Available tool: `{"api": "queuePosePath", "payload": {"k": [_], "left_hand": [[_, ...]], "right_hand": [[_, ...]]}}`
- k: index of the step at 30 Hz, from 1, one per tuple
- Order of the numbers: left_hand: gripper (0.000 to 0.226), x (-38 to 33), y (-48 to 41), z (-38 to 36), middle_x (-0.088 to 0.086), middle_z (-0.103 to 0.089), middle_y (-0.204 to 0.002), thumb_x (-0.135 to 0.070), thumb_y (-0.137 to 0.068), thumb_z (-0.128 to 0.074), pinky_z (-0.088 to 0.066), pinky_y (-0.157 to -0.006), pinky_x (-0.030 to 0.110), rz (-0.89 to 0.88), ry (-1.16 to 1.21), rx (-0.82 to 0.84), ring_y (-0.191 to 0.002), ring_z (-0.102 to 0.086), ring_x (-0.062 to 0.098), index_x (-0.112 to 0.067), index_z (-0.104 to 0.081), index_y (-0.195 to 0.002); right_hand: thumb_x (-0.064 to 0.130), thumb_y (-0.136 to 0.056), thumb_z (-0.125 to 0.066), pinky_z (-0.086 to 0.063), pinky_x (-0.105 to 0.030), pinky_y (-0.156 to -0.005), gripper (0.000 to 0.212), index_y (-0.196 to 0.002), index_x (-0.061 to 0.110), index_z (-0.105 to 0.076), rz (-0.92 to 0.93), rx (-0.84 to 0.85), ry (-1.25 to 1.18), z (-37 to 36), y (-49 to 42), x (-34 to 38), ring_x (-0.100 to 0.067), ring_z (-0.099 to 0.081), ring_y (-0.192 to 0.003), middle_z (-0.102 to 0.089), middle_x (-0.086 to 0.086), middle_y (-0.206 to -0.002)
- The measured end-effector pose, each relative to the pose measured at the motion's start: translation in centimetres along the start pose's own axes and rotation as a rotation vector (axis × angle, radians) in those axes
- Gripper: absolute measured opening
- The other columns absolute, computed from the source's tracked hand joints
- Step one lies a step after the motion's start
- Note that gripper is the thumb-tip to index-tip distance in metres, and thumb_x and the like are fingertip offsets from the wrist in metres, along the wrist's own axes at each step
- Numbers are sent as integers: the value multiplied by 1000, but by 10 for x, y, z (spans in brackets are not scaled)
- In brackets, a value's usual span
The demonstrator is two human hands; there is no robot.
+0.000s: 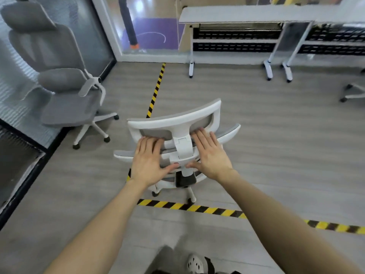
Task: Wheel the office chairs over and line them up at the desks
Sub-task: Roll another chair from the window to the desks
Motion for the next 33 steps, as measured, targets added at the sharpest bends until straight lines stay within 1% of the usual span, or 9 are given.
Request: {"api": "queuePosePath", "payload": {"k": [2,5,9,14,17,21,27,30,33], "left_hand": [[101,-31,-28,-9,11,-55,-143,-94,-87,-57,-30,-130,55,-25,16,11,-139,-49,36,-13,-58,-146],[101,-76,-68,-25,12,-54,-144,-95,-87,-54,-28,-131,54,-74,15,7,-141,-46,36,-14,-58,-147],[102,-133,-128,-49,14,-57,-139,-94,-87,-57,-30,-130,57,-156,30,-9,-137,-49,39,-11,-60,-146],[100,-195,-223,-87,12,-59,-139,-93,-86,-58,-27,-131,56,-248,81,-19,-137,-51,37,-12,-61,-146],[100,-234,-286,-112,11,-57,-142,-92,-84,-59,-26,-132,56,-288,104,-4,-139,-50,37,-14,-60,-146],[99,-291,-361,-142,10,-57,-141,-92,-83,-62,-29,-130,55,-331,148,11,-137,-51,36,-15,-60,-144],[103,-373,-478,-171,7,-56,-141,-98,-82,-51,-31,-130,52,-378,123,76,-139,-49,33,-17,-58,-144],[103,-410,-532,-188,5,-55,-143,-100,-81,-50,-30,-131,51,-398,104,74,-141,-48,31,-20,-56,-146],[105,-448,-584,-210,6,-55,-141,-100,-82,-50,-31,-130,52,-410,91,50,-139,-48,32,-19,-56,-146]], "right_hand": [[86,-90,-48,-7,-53,-140,121,-176,10,-10,-53,7,-10,8,6,-36,-24,5,-172,-9,-7,-185],[82,-87,-62,-6,-54,-140,122,-175,10,-15,-124,-27,-34,17,14,-90,-24,2,-172,-15,-5,-184],[75,-83,-76,-6,-55,-140,124,-174,11,-22,-222,-90,-99,26,21,-166,-22,-2,-172,-20,-3,-182],[72,-76,-85,-7,-56,-139,126,-172,12,-27,-319,-135,-143,38,8,-270,-21,-7,-172,-26,-1,-180],[70,-73,-87,-7,-55,-139,128,-172,14,-28,-389,-139,-150,45,-5,-338,-22,-9,-171,-28,0,-179],[67,-75,-88,-8,-55,-139,127,-172,15,-26,-452,-121,-142,58,-18,-423,-22,-9,-171,-26,0,-180],[56,-72,-96,-10,-56,-139,126,-171,16,-29,-545,-121,-164,85,-51,-544,-24,-11,-171,-29,-1,-177],[57,-70,-96,-8,-54,-139,126,-170,18,-30,-555,-133,-172,93,-65,-607,-22,-11,-171,-30,0,-177],[61,-69,-96,-11,-55,-138,126,-169,18,-32,-549,-132,-148,100,-82,-674,-22,-13,-170,-31,0,-175]]}}
Point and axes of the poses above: each hand's wrist, its own y-axis away from the middle knuckle, its own z-axis out of the back of the hand, x = y × z, the point moved 2 cm from there along -y, towards the middle knuckle
